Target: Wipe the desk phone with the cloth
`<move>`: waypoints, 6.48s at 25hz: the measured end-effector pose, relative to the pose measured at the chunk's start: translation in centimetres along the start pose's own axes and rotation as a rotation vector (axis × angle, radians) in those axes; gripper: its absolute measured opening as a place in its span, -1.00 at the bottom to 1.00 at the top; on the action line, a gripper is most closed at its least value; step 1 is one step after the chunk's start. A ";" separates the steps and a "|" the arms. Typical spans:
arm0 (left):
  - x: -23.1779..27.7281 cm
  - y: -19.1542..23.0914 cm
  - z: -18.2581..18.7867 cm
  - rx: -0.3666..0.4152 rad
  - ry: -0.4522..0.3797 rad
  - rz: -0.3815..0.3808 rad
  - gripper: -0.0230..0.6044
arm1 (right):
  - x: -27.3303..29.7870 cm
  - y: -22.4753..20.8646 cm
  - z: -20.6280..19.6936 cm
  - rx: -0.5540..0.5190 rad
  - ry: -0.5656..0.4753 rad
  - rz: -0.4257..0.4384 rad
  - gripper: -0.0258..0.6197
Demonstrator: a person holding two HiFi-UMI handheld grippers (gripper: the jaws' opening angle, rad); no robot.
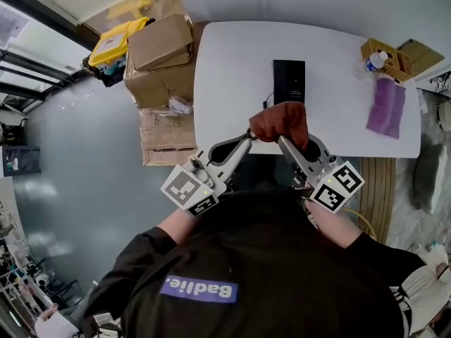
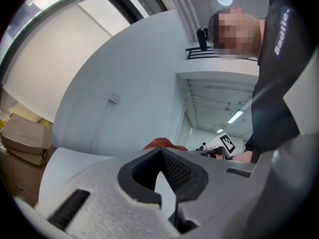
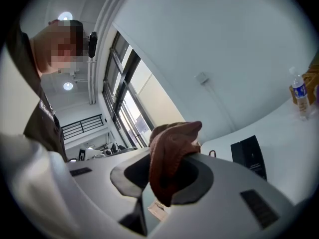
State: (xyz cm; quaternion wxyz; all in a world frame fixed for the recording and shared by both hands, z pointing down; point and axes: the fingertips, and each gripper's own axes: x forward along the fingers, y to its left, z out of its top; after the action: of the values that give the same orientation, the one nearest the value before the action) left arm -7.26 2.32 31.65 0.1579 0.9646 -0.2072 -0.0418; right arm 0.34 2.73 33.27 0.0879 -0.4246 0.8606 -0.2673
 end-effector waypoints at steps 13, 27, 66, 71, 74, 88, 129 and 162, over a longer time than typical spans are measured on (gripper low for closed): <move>10.1 6.6 -0.2 -0.026 0.003 0.126 -0.91 | 5.9 -15.5 2.4 0.007 0.116 0.027 -0.63; 12.0 8.6 -1.7 -0.049 0.101 0.152 -0.91 | 11.6 -24.4 -1.2 0.005 0.216 -0.045 -0.63; 12.3 8.6 -1.5 -0.019 0.099 0.129 -0.91 | 5.2 -23.8 -16.2 0.086 0.541 -0.132 -0.63; 13.1 8.6 -0.7 -0.005 0.076 0.128 -0.91 | 5.5 -23.9 -12.9 0.086 0.492 -0.111 -0.63; 13.5 8.5 0.0 0.012 0.065 0.128 -0.91 | 6.7 -25.3 -8.8 0.060 0.420 -0.122 -0.63; 13.3 10.0 0.3 0.002 0.065 0.187 -0.91 | 10.7 -30.7 -3.2 0.007 0.342 -0.162 -0.63; 15.1 8.8 -0.2 -0.008 0.086 0.162 -0.91 | 7.4 -34.1 -0.9 0.004 0.276 -0.223 -0.63; 10.6 4.6 -1.0 -0.027 0.100 -0.030 -0.91 | -1.3 -28.0 -12.1 0.091 0.345 -0.413 -0.63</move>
State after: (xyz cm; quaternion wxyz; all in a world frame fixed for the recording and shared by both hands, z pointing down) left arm 0.77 -5.71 33.92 0.1803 0.9662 -0.1841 0.0015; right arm 15.70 -5.49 58.31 -0.0973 -0.5349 0.7451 -0.3863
